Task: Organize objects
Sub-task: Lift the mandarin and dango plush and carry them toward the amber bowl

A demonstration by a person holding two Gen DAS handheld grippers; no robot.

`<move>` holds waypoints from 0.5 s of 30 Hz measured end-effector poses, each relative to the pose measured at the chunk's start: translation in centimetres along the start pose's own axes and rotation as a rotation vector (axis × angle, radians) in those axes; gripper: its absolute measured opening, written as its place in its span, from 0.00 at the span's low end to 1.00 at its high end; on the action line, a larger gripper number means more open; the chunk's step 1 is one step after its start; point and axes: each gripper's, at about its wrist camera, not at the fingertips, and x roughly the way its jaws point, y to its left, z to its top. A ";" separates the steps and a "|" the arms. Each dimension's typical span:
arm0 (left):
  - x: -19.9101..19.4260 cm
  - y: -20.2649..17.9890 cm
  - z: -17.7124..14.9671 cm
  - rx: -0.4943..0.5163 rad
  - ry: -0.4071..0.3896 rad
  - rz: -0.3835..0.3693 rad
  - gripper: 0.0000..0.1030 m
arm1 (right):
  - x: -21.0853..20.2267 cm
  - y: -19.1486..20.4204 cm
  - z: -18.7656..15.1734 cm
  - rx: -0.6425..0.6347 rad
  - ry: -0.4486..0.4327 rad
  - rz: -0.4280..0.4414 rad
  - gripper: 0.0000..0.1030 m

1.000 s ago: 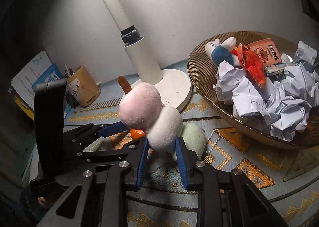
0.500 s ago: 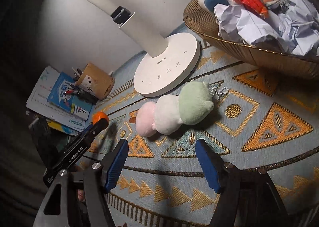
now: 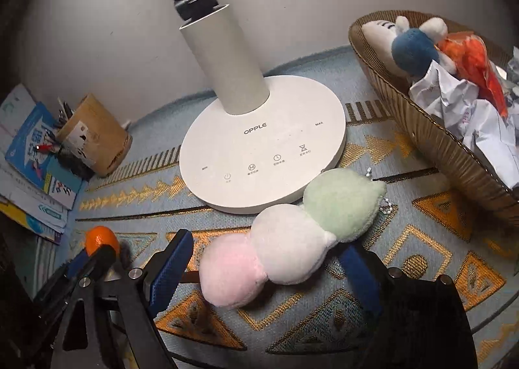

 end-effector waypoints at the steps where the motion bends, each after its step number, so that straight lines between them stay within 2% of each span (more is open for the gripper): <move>1: 0.0 -0.1 0.0 0.002 -0.001 0.000 0.33 | -0.1 0.4 -0.4 -0.043 -0.010 -0.029 0.80; 3: -0.1 -0.4 0.0 0.011 -0.001 0.003 0.33 | -0.5 0.7 -0.9 -0.081 -0.012 0.010 0.67; 5: -0.2 -0.9 -0.1 0.026 0.005 -0.008 0.33 | -0.8 0.9 -1.4 -0.136 -0.008 0.035 0.64; 7: -0.6 -1.6 -0.4 0.031 0.025 -0.036 0.33 | -1.6 1.3 -2.5 -0.247 -0.002 0.071 0.63; 9: -1.0 -2.5 -0.7 0.041 0.057 -0.072 0.33 | -3.0 1.6 -4.1 -0.374 0.046 0.160 0.63; 11: -1.7 -3.0 -1.2 0.032 0.086 -0.101 0.34 | -4.7 1.9 -6.0 -0.516 0.097 0.203 0.64; 13: -2.1 -3.1 -1.9 -0.008 0.120 -0.164 0.34 | -5.5 1.7 -7.8 -0.621 0.155 0.173 0.68; 15: -2.3 -3.3 -2.6 -0.023 0.128 -0.181 0.34 | -6.2 0.3 -8.5 -0.637 0.174 0.110 0.78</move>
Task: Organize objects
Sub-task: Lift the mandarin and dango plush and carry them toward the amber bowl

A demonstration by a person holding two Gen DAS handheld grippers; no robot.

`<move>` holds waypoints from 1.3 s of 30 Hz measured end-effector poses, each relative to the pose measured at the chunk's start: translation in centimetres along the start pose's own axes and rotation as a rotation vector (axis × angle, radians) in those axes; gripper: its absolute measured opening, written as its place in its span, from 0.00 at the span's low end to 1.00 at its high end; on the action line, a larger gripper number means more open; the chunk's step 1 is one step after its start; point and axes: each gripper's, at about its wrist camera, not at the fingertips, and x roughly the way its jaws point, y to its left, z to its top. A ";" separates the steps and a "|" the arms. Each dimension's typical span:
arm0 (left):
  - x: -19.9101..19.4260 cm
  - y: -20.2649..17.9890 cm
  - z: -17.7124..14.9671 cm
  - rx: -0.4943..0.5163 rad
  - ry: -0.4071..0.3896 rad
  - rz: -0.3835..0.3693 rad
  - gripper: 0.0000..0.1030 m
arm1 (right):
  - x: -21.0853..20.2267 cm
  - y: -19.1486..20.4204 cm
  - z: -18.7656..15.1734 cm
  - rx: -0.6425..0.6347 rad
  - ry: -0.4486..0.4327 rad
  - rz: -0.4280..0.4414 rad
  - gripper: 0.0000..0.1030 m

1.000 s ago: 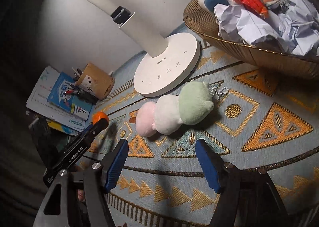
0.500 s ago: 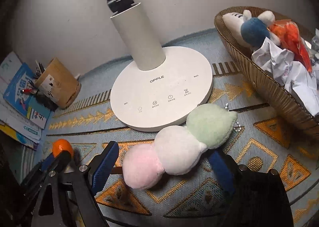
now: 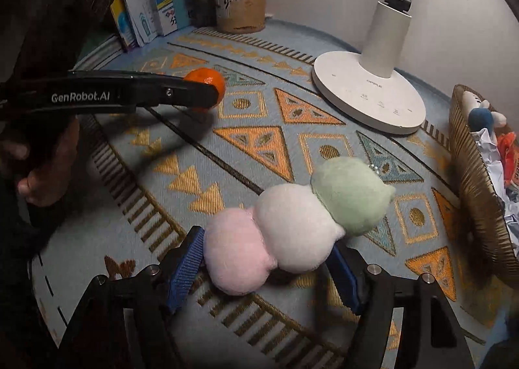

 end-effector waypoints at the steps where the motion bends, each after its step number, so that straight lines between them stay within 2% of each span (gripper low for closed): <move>1: 0.1 -0.3 -0.4 0.014 -0.007 0.011 0.34 | -0.3 -0.6 -0.6 0.025 0.010 -0.026 0.87; 4: 0.4 -1.0 -1.2 0.053 -0.018 0.013 0.34 | -1.8 -3.2 -2.1 0.172 0.010 -0.055 0.89; 7: 0.6 -1.3 -1.5 0.081 -0.024 0.028 0.34 | -2.4 -5.8 -3.3 0.414 0.021 -0.042 0.89; 8: 0.5 -1.3 -1.5 0.085 -0.028 0.025 0.34 | -2.2 -6.5 -3.8 0.507 0.034 -0.017 0.89; 9: 0.4 -1.3 -1.5 0.089 -0.030 0.027 0.34 | -2.1 -6.9 -4.2 0.605 0.027 0.042 0.89; 10: 0.4 -1.4 -1.5 0.093 -0.032 0.032 0.34 | -2.0 -7.2 -4.6 0.701 -0.002 0.121 0.91; 11: 0.4 -1.4 -1.5 0.098 -0.033 0.036 0.34 | -2.3 -7.4 -4.7 0.769 -0.057 0.162 0.95; 13: 0.4 -1.6 -1.6 0.108 -0.037 0.042 0.34 | -2.0 -7.9 -4.5 0.877 -0.119 0.275 0.95; 14: 0.4 -1.7 -1.6 0.111 -0.037 0.044 0.34 | -1.5 -7.9 -3.9 0.915 -0.127 0.290 0.95; 15: 0.3 -1.7 -1.6 0.111 -0.038 0.046 0.34 | -1.3 -7.9 -3.2 0.930 -0.129 0.268 0.96; 19: 0.3 -1.3 -1.5 0.093 -0.040 0.039 0.35 | 0.1 -6.4 1.2 0.855 -0.121 0.229 0.96; 22: 0.2 -0.7 -1.4 0.063 -0.037 0.033 0.35 | 2.1 -3.8 5.1 0.647 -0.078 0.221 0.96; 23: 0.3 -0.5 -1.4 0.055 -0.037 0.031 0.35 | 2.4 -3.0 5.7 0.597 -0.060 0.180 0.95; 28: 0.4 -0.6 -1.4 0.058 -0.038 0.038 0.35 | 0.7 -0.8 5.0 0.466 -0.060 -0.137 0.95; 29: 0.5 -0.7 -1.4 0.063 -0.036 0.042 0.35 | 0.5 -0.6 4.8 0.455 -0.059 -0.176 0.95; 34: 0.7 -1.1 -1.4 0.083 -0.038 0.064 0.35 | 1.8 -0.3 3.3 0.525 -0.036 -0.180 0.95; 36: 0.6 -1.0 -1.4 0.079 -0.042 0.066 0.35 | 2.5 -0.8 2.8 0.588 -0.035 -0.185 0.84; 37: 0.6 -0.9 -1.4 0.074 -0.042 0.063 0.35 | 2.4 -0.7 2.8 0.584 -0.060 -0.216 0.78; 38: 0.6 -0.8 -1.4 0.071 -0.042 0.063 0.35 | 2.4 -0.4 2.8 0.569 -0.065 -0.228 0.67; 39: 0.5 -0.7 -1.4 0.070 -0.042 0.063 0.35 | 2.3 -0.2 2.9 0.554 -0.069 -0.245 0.63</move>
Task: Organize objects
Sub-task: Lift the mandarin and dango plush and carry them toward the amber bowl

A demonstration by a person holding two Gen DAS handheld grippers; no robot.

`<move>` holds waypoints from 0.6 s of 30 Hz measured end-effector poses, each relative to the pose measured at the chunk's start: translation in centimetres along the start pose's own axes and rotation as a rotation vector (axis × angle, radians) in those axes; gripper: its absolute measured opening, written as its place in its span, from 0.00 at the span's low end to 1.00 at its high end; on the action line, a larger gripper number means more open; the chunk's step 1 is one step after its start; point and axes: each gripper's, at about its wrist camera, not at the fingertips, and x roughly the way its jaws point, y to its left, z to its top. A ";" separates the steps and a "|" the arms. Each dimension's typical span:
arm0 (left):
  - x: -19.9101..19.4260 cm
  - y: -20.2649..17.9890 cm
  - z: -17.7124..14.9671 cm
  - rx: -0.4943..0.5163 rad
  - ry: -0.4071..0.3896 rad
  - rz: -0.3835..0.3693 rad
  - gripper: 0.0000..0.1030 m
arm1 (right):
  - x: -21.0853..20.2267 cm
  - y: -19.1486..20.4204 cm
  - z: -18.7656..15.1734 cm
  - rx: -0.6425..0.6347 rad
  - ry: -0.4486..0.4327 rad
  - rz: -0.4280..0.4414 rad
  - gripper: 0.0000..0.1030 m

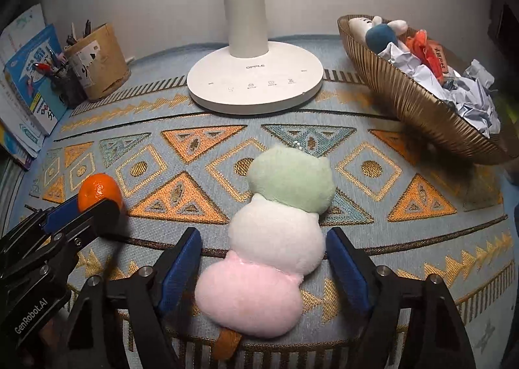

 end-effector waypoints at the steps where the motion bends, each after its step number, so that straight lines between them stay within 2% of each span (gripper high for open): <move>1: 0.0 0.0 0.0 0.000 0.001 0.000 0.35 | -0.1 0.0 -0.1 -0.001 -0.006 0.007 0.62; 4: 0.0 0.0 0.0 0.007 0.000 0.001 0.35 | -0.5 -0.8 -0.7 0.028 -0.019 0.040 0.60; 7: 0.1 0.0 0.0 0.009 0.001 0.003 0.35 | -2.2 -2.6 -1.5 0.087 -0.076 0.067 0.59; 10: 0.1 0.0 0.0 0.008 0.003 0.006 0.35 | -3.9 -3.9 -2.2 0.102 -0.123 0.047 0.59; 15: 0.0 -0.2 0.0 0.020 -0.011 0.029 0.35 | -4.6 -6.9 -3.5 0.169 -0.108 0.046 0.59; 18: -0.4 -0.8 0.3 0.037 -0.028 0.046 0.34 | -5.4 -9.9 -4.1 0.241 -0.101 0.081 0.59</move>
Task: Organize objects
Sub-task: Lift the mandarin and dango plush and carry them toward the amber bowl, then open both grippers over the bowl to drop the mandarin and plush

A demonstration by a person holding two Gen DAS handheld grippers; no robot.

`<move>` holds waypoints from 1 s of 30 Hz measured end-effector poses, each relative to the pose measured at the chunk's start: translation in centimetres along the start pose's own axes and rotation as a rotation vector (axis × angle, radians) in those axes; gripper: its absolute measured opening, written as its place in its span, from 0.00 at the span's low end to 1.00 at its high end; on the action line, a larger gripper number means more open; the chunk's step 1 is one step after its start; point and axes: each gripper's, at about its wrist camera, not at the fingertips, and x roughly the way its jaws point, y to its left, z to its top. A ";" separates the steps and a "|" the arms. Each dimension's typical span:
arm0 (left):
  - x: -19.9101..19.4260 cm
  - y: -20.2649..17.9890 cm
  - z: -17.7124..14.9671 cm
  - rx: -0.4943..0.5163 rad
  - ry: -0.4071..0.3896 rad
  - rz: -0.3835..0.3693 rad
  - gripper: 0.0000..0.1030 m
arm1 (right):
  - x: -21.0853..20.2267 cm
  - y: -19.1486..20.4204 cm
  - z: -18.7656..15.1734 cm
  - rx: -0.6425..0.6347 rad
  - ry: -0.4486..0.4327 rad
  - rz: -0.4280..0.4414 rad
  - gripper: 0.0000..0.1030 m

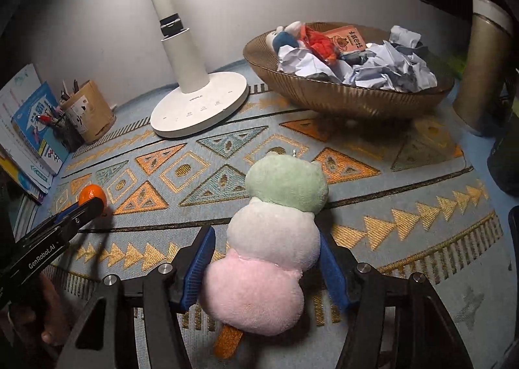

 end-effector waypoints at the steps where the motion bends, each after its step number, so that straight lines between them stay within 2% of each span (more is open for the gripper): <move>1: -0.3 -0.4 0.3 0.012 -0.012 0.005 0.34 | -0.7 -0.9 0.3 0.022 -0.010 -0.001 0.59; 7: -1.8 -5.2 5.1 0.054 -0.090 -0.072 0.34 | -6.3 -5.0 4.4 0.068 -0.162 -0.013 0.59; 11: 0.0 -10.5 9.5 0.124 -0.111 -0.117 0.34 | -7.6 -7.0 8.8 0.075 -0.237 -0.070 0.59; 14: 2.6 -14.4 12.7 0.167 -0.115 -0.164 0.34 | -6.7 -8.5 12.6 0.107 -0.255 -0.057 0.59; 17: 5.9 -16.9 15.4 0.167 -0.111 -0.195 0.34 | -4.4 -9.1 16.3 0.095 -0.234 -0.037 0.60; 19: 8.0 -17.9 16.6 0.173 -0.114 -0.184 0.34 | -2.6 -9.3 18.3 0.082 -0.218 -0.038 0.60; 22: 10.4 -19.2 17.5 0.210 -0.125 -0.160 0.35 | -0.8 -9.6 19.9 0.073 -0.229 -0.088 0.60; 23: 11.1 -19.7 17.6 0.227 -0.126 -0.164 0.41 | -0.3 -9.7 20.1 0.069 -0.234 -0.094 0.64; 24: 11.7 -20.0 17.6 0.239 -0.125 -0.155 0.60 | 0.1 -9.7 20.2 0.064 -0.234 -0.094 0.68; 25: 12.2 -20.1 17.6 0.239 -0.128 -0.138 0.73 | 0.4 -9.9 20.2 0.066 -0.230 -0.093 0.76; 26: 12.4 -20.1 17.5 0.233 -0.138 -0.128 0.91 | 0.5 -10.0 20.0 0.070 -0.229 -0.091 0.84; 28: 12.5 -19.8 17.3 0.231 -0.156 -0.115 0.92 | 0.5 -10.3 19.6 0.078 -0.225 -0.093 0.85; 30: 12.6 -19.7 17.0 0.247 -0.124 -0.084 0.91 | 0.2 -10.7 19.1 0.096 -0.211 -0.087 0.85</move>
